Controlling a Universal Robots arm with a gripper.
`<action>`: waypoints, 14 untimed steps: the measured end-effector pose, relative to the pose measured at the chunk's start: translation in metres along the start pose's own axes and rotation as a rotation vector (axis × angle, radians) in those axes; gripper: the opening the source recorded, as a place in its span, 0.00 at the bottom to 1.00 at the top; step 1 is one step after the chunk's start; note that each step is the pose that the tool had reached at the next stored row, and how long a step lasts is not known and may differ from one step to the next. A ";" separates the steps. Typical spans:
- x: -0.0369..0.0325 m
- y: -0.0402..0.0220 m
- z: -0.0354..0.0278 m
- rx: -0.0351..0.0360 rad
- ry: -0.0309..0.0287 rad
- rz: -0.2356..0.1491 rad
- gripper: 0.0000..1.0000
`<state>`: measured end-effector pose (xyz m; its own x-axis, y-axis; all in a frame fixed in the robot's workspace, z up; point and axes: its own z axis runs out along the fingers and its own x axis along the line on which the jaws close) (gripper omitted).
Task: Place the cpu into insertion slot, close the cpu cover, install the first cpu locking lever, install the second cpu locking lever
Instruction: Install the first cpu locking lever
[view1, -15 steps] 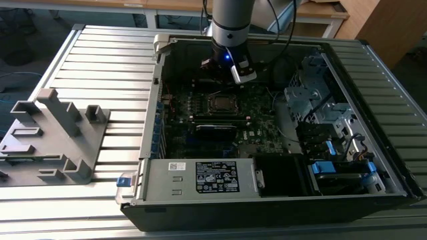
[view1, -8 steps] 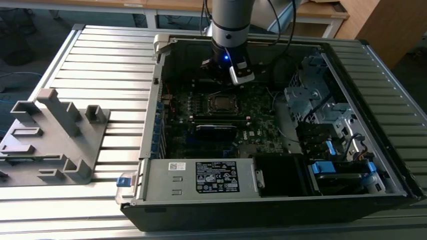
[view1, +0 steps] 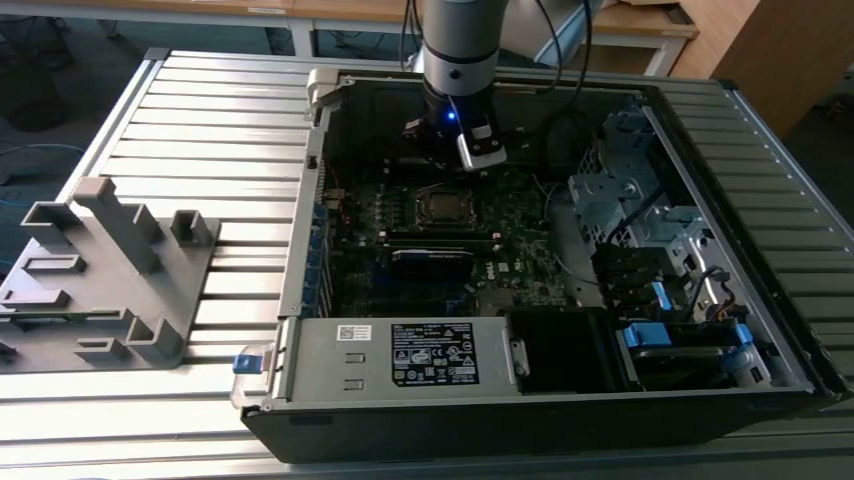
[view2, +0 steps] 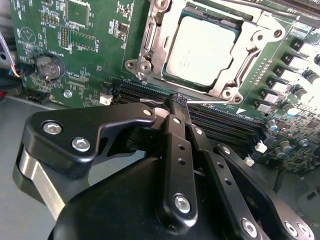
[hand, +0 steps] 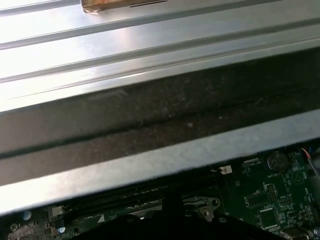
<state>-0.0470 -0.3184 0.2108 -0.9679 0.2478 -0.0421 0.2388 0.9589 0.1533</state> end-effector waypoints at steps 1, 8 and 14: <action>0.0000 0.0000 0.0001 0.0004 -0.0014 0.009 0.11; 0.0011 0.0000 0.0003 0.0003 -0.0063 0.043 0.11; 0.0012 -0.0001 0.0003 -0.0105 -0.0036 0.045 0.11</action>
<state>-0.0482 -0.3182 0.2104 -0.9560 0.2910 -0.0385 0.2811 0.9453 0.1655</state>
